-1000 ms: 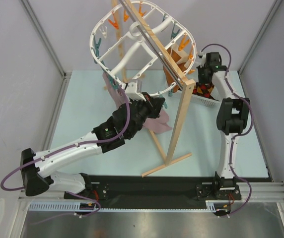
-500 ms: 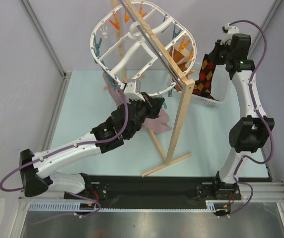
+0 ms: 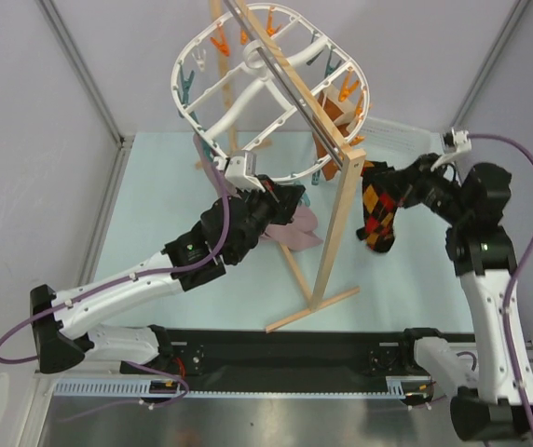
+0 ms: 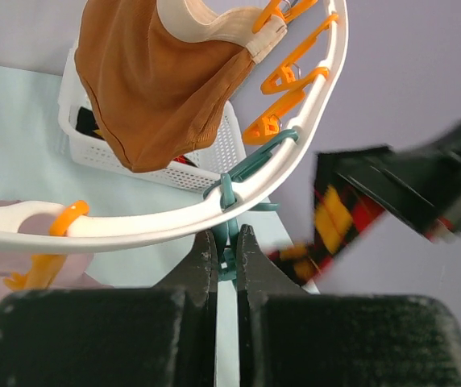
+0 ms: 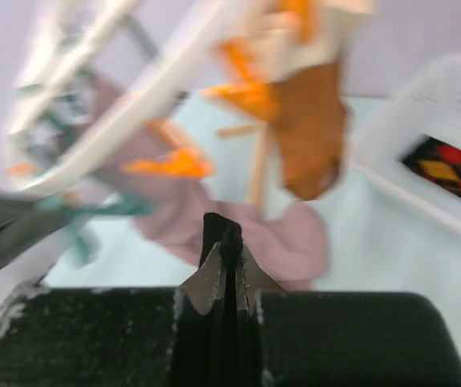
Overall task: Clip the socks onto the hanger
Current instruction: Pick up the sock from the bin, then clamp the sock onto the hanger.
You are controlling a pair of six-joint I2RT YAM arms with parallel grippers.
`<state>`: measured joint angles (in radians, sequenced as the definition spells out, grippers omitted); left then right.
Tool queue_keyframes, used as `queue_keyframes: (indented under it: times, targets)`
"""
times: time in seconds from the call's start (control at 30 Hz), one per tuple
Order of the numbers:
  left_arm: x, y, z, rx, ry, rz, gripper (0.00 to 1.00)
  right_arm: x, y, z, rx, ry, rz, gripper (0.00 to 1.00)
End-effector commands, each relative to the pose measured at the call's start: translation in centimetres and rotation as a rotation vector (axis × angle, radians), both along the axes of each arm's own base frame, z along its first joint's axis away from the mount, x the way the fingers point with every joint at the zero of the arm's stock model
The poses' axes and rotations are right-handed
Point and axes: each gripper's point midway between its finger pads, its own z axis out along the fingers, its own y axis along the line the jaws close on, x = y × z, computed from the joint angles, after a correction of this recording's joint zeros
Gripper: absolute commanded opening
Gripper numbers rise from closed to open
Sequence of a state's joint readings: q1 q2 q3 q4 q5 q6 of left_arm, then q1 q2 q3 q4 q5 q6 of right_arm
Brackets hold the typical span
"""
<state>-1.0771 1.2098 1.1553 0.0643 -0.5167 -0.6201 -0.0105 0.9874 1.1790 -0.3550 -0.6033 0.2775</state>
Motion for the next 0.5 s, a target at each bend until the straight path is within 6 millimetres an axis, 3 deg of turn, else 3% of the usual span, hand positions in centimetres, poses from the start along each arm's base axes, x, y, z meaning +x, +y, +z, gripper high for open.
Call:
queue_keyframes:
  times: [0.0,0.13,0.17,0.2,0.23,0.47]
  targets:
    - [-0.4,0.6,0.7,-0.037,0.010,-0.005,0.00,-5.2,3.9,0.9,0.097,-0.012,0.195,0.00]
    - [-0.6,0.7,0.8,-0.053,0.013,-0.014,0.00,-9.5,6.8,-1.7,0.124,0.047,0.374,0.00]
    - [-0.6,0.7,0.8,-0.054,0.014,-0.014,0.00,-10.2,7.7,-1.6,0.150,0.042,0.430,0.00]
    - [-0.6,0.7,0.7,-0.060,0.020,-0.014,0.00,-10.9,8.6,-3.3,0.161,0.075,0.482,0.00]
    - [-0.6,0.7,0.6,-0.064,0.024,-0.014,0.00,-11.3,9.2,-3.5,0.170,0.071,0.516,0.00]
    - [-0.8,1.1,0.6,-0.093,0.043,-0.010,0.00,-11.2,12.8,-3.1,0.235,-0.002,0.652,0.00]
